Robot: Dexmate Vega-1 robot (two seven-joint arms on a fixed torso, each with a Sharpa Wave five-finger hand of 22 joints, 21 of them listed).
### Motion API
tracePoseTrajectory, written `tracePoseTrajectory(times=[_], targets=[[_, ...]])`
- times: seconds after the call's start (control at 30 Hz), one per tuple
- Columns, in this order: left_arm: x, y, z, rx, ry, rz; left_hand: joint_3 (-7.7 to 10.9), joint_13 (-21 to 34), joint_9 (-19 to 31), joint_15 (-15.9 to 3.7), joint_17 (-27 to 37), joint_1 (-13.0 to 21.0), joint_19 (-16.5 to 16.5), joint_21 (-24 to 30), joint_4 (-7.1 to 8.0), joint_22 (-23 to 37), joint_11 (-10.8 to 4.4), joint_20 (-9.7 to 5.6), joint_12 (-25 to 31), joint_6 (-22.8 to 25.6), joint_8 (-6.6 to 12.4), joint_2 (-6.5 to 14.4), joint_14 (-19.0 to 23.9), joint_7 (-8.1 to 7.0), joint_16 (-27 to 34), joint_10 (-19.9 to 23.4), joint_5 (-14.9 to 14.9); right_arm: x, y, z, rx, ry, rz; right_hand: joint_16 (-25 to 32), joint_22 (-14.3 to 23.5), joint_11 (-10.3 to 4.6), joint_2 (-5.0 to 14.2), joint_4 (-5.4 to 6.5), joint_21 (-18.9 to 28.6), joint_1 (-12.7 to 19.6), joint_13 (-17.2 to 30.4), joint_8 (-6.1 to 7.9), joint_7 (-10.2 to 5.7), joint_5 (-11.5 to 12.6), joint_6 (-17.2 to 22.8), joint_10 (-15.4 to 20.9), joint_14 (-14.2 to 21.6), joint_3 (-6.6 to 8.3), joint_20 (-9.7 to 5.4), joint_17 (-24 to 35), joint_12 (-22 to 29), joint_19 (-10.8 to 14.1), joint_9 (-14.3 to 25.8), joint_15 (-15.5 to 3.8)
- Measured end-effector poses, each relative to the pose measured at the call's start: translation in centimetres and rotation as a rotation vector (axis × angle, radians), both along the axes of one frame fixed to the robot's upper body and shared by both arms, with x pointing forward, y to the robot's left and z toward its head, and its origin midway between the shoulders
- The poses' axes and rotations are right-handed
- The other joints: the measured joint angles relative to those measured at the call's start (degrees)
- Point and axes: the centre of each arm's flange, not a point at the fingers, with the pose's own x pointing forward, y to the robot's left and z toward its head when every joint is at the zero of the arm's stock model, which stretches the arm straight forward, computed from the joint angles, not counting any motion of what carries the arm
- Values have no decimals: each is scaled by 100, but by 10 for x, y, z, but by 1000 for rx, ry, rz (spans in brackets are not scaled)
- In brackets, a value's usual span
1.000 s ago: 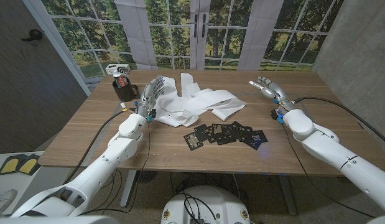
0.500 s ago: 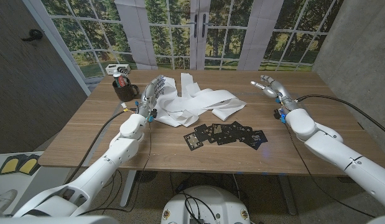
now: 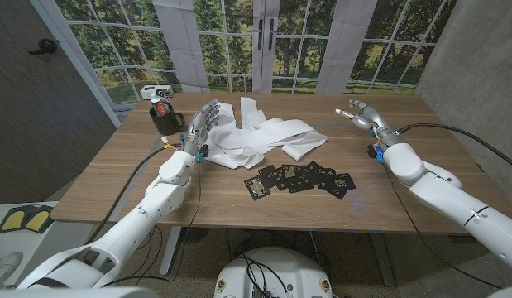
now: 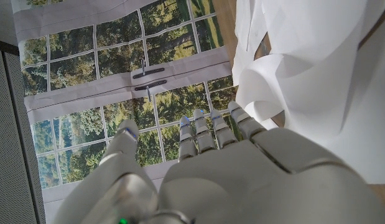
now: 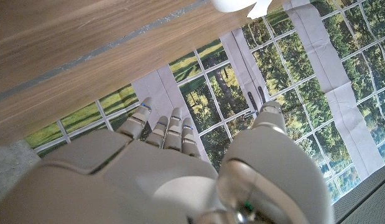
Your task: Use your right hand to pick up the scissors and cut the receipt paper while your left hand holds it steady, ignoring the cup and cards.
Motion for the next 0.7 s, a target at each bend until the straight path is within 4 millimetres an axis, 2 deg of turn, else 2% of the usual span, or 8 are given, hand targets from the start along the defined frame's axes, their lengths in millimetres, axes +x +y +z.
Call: tracePoseTrajectory(times=[0.4, 0.53, 0.6, 0.7], targets=[[3, -1, -2, -1, 14, 0, -23, 0, 0, 0, 0, 0, 0, 0, 24, 0, 0, 0, 0, 0, 0, 0, 0, 1, 0, -1, 0, -5, -11, 1, -29, 15, -45, 0, 0, 0, 1, 1, -9, 59, -1, 0, 0, -45, 0, 0, 1, 0, -21, 0, 0, 21, 0, -1], [4, -1, -1, -1, 15, 1, -23, 0, 0, 0, 0, 25, -1, 0, 24, 1, 0, 0, 0, -4, -22, 25, 0, 5, 0, -1, 0, -6, -17, 1, -27, 20, -56, 0, 0, -41, -7, -23, -9, 128, 27, 0, 12, -45, 114, 122, 82, 24, -136, 1, 34, 136, 0, -23], [4, -2, -1, 1, 16, 1, -23, 0, 0, 0, 0, 30, -1, -25, 24, 1, 0, 0, 0, -31, -23, 30, 0, 32, 0, -1, 0, -7, -19, 2, -26, 21, -63, 0, 0, -21, 37, -46, -9, 173, 21, 0, -9, -45, 177, 143, 107, 47, -165, 1, 34, 165, 0, -16], [4, -2, -2, 2, 18, 2, -23, 0, 0, 0, 0, 53, -1, -25, 24, 15, 0, 0, 0, -31, -23, 53, -1, 32, 0, -1, 0, -9, -22, 2, -24, 20, -73, 0, 0, -31, 8, -46, -9, 202, 11, 0, -9, -45, 214, 194, 144, 47, -184, 1, 55, 184, 0, -22]])
